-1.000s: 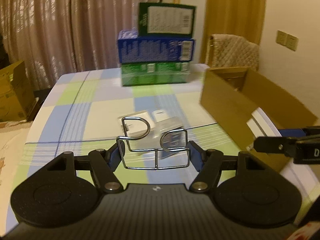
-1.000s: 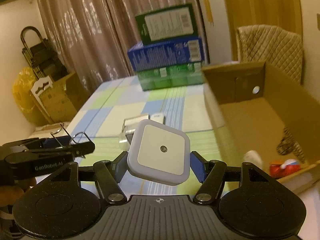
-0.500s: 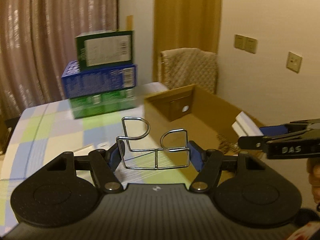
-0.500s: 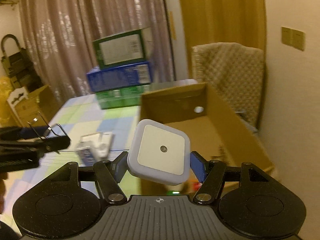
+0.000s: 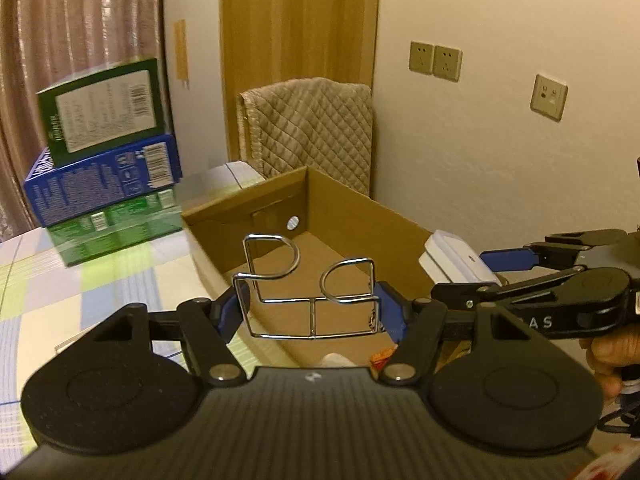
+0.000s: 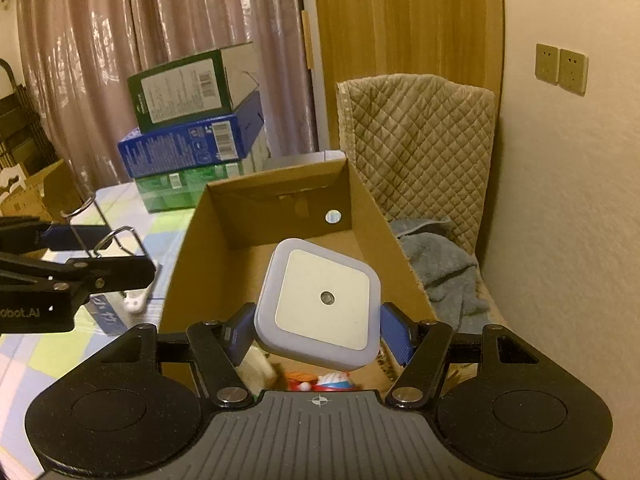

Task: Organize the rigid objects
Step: 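Carry the wire stand and night light over the cardboard box, then open the left gripper to drop the wire stand while the right releases the night light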

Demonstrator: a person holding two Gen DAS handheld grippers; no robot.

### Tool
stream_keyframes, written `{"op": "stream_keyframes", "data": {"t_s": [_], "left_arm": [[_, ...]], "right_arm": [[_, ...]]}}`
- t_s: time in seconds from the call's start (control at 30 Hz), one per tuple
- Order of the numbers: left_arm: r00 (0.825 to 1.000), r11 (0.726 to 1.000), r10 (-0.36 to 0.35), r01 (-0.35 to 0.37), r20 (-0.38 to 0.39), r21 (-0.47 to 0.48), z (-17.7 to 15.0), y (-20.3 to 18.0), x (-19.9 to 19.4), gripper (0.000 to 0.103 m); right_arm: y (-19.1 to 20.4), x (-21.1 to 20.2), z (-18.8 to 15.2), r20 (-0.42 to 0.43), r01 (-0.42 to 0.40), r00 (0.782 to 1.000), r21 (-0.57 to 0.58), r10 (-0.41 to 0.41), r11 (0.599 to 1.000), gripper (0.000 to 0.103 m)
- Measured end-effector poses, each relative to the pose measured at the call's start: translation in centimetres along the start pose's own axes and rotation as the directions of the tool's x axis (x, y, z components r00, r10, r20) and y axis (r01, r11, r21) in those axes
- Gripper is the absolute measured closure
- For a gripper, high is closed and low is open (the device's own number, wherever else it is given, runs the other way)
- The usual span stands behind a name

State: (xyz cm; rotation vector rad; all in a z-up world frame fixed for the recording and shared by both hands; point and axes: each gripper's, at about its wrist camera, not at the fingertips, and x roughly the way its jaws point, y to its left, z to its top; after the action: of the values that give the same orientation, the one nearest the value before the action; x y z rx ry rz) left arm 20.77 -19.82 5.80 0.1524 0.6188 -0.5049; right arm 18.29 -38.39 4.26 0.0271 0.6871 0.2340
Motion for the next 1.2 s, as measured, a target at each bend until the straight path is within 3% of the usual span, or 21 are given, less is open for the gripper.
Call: {"op": "stream_keyframes", "data": {"t_s": [0.67,1.0,1.07,1.2], "left_arm": [[0.993,0.996,-0.006,0.015,-0.117,0.083,1.4,0.2,7.2,0.039],[0.99,0.997,0.003,0.007,-0.14,0.072,1.4,0.2,8.6,0.039],[0.992,0.997,0.019,-0.009,-0.126,0.08,1.4,0.2,8.5,0.034],[0.994,0.999,0.017,-0.012,-0.106,0.047,1.7,0.8,7.9,0.034]], "right_arm": [[-1.9,4.1,0.1,-0.048,-0.011,0.999,0.018,0.011,1.0,0.04],[-2.1,4.4,0.0,-0.052,-0.012,0.999,0.03,0.013,0.999,0.04],[-2.1,4.4,0.1,-0.052,-0.013,0.999,0.03,0.014,0.999,0.04],[-2.0,4.3,0.1,-0.05,-0.014,0.999,0.03,0.015,0.999,0.04]]}}
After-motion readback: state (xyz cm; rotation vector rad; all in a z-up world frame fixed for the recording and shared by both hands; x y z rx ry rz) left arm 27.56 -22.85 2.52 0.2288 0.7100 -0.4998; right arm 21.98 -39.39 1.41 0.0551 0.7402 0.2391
